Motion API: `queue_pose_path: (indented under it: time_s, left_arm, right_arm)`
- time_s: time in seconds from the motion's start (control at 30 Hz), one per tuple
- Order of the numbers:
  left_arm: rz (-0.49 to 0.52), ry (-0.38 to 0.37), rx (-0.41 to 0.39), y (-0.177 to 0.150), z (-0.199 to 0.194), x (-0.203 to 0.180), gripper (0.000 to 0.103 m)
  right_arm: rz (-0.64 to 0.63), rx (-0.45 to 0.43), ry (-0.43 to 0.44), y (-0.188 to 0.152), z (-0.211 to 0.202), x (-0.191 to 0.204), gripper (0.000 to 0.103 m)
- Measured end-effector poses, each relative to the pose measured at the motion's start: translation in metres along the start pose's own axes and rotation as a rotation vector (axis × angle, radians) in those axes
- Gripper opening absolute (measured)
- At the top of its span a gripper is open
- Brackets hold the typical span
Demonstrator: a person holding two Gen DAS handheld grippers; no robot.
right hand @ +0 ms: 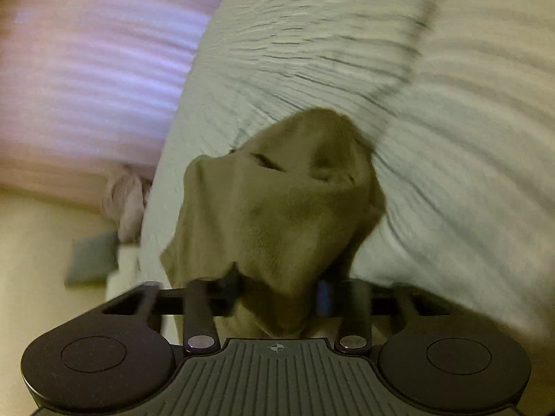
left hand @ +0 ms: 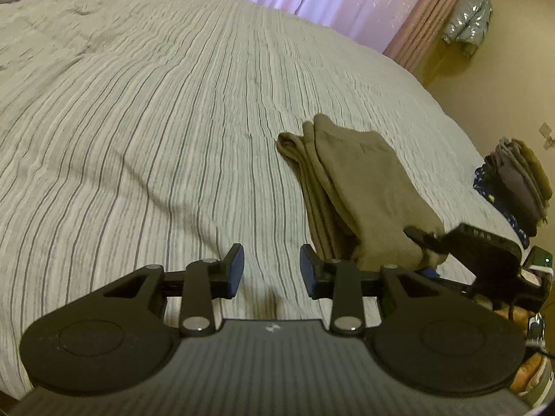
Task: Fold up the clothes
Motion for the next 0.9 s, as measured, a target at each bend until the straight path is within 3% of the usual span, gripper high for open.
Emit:
queue_pose_path:
  time_s: [0.17,0.3,0.37,0.5,0.63,0.77,0.9]
  left_arm:
    - [0.004,-0.045,0.012,0.007,0.011,-0.002,0.030]
    - [-0.010,-0.074,0.021,0.011,0.021,-0.005,0.031]
    - [-0.018,-0.087,0.030,0.013,0.026,-0.006,0.031]
    - [0.001,-0.121,0.054,0.016,0.033,-0.011,0.031]
    - [0.027,-0.227,0.100,0.034,0.048,-0.020,0.034]
    - [0.044,-0.362,0.137,0.075,0.076,-0.039,0.048]
    - [0.124,-0.437,0.221,0.108,0.121,-0.065,0.060]
  right_arm:
    - [-0.222,0.071,0.006,0.020,-0.008,0.025,0.030]
    - [-0.434,0.026,-0.012,0.038,-0.026,0.059,0.029]
    - [-0.415,0.040,-0.006,0.050,-0.030,0.063,0.030]
    - [-0.444,0.064,-0.092,0.081,-0.027,0.034,0.030]
    - [-0.428,0.156,-0.044,0.090,-0.033,0.011,0.032]
    - [-0.299,0.131,0.032,0.081,-0.039,-0.004,0.065]
    - [-0.122,0.046,0.123,0.075,-0.044,-0.020,0.071]
Point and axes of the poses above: each gripper's, at about its wrist camera, not at the fingertips, and z roughly the way its jaws point, x to its left, y to its top, the point moved 8 cm from there along z, roughly the way its jaws point, and after that the axes turned 2 degrees about -x, right-handed, at the moved point
